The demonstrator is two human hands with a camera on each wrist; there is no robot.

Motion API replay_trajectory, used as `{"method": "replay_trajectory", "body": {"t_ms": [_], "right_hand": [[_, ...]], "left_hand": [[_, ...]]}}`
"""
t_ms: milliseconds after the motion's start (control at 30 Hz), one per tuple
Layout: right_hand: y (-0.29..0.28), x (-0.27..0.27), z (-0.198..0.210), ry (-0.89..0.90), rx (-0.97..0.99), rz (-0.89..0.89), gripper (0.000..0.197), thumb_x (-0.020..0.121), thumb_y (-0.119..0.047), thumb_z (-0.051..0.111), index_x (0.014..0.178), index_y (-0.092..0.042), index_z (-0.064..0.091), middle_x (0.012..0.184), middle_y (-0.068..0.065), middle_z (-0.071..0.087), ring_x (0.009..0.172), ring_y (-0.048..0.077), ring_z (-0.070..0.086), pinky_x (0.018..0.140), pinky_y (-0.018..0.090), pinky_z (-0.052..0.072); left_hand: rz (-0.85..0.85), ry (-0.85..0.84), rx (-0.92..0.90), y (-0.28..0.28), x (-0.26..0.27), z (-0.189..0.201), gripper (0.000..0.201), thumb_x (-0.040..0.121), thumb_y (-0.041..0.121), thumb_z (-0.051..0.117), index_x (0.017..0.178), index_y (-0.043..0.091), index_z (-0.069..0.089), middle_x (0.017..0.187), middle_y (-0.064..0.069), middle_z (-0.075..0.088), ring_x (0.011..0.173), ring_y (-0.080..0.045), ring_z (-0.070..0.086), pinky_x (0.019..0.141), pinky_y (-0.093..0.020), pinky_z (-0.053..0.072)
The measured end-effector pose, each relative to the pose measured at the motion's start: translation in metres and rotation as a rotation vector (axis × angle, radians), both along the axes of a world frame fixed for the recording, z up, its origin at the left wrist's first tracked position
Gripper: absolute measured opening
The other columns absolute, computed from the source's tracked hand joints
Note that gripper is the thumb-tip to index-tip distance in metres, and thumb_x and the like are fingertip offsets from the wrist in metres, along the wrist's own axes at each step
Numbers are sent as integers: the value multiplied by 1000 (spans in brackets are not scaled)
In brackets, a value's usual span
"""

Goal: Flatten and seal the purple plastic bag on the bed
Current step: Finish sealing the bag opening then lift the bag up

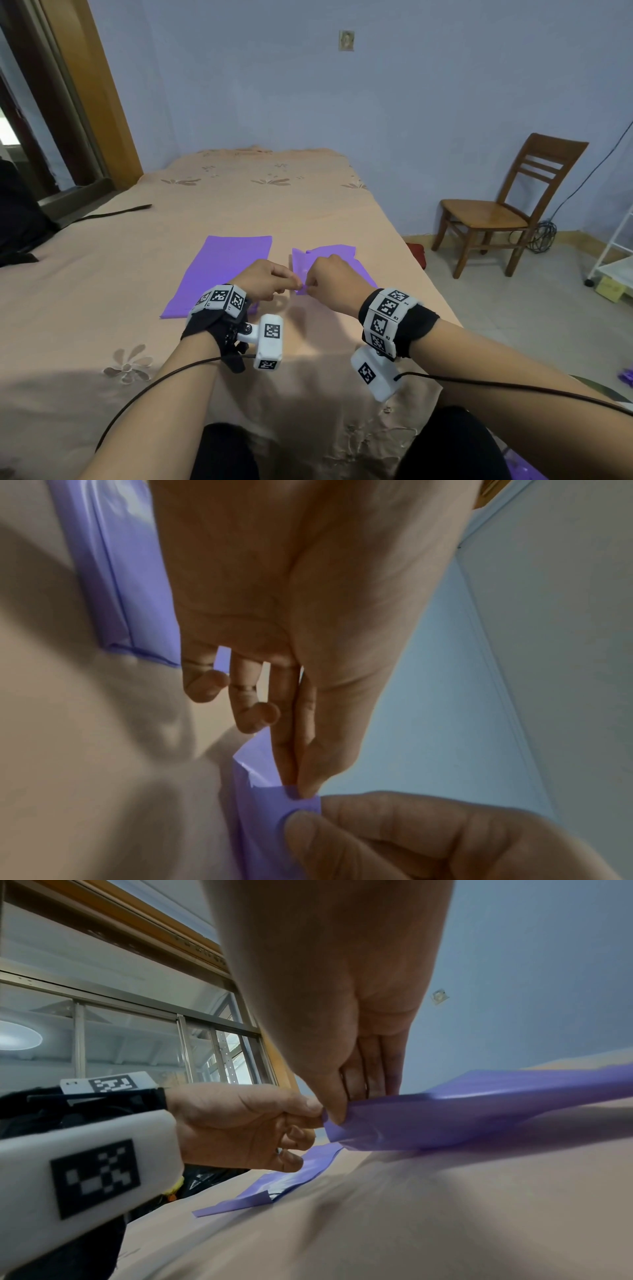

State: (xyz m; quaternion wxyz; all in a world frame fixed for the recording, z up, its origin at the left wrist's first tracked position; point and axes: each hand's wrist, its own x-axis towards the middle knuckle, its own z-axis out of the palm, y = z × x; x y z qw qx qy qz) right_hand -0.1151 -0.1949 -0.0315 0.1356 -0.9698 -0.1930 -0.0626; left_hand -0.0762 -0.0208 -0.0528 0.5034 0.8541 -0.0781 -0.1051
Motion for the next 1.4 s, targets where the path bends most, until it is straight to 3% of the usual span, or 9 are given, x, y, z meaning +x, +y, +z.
{"method": "replay_trajectory", "body": {"t_ms": [200,333,433,633,867,1067,1300,1367,1400], "right_hand": [[-1,5,-1,14,25,4,43,87,-9,55,49,-14,37,54,9,36,61,27,34,44,29,18],[-2,5,-2,14,54,-12,32,88,-11,57,57,-8,50,59,13,41,58,26,31,45,30,18],[-4,8,-3,21,83,-7,33,88,-12,56,56,-5,52,55,11,37,52,22,27,45,30,18],[-13,9,-6,7,52,33,47,85,-7,55,47,-17,28,50,5,24,57,24,25,48,31,17],[-27,16,-11,-3,46,36,44,76,-1,53,43,-18,29,52,7,29,60,24,27,55,29,25],[-39,15,-10,-17,10,-10,20,75,0,54,55,-1,57,63,25,47,64,25,25,57,30,28],[-46,13,-10,-58,-20,55,30,72,7,52,55,-12,36,64,10,25,71,24,19,50,32,14],[-51,14,-11,-32,-14,19,26,71,7,54,57,-8,39,60,15,32,67,31,24,51,30,24],[-54,15,-11,-35,-27,-5,6,71,6,56,69,9,50,60,20,41,65,37,32,53,31,34]], "left_hand": [[-33,-68,55,-5,-5,5,12,78,11,82,80,20,74,83,-1,71,70,-2,60,65,-10,43],[10,-97,70,-6,0,3,14,68,18,89,66,27,79,77,4,75,84,-20,64,87,-34,48],[46,-110,76,-6,1,5,18,70,16,87,62,29,78,74,9,76,90,-19,69,95,-33,50],[104,-112,73,-11,-3,5,10,70,19,86,66,26,80,79,1,78,83,-16,67,87,-35,53],[126,-136,49,-14,-5,5,10,72,15,84,67,22,79,73,5,75,76,-8,65,77,-23,49],[130,-122,10,-13,-7,7,7,75,10,83,73,16,78,64,9,68,61,-3,55,51,-4,40],[153,-125,-26,-9,-1,5,8,76,12,82,84,10,80,75,4,71,66,-4,57,47,-3,37],[159,-125,-43,-8,0,4,7,76,11,82,83,10,79,77,2,72,66,-5,57,48,-4,38],[154,-122,-43,-7,0,4,6,76,11,82,81,11,79,78,1,72,67,-6,57,50,-6,40]]}}
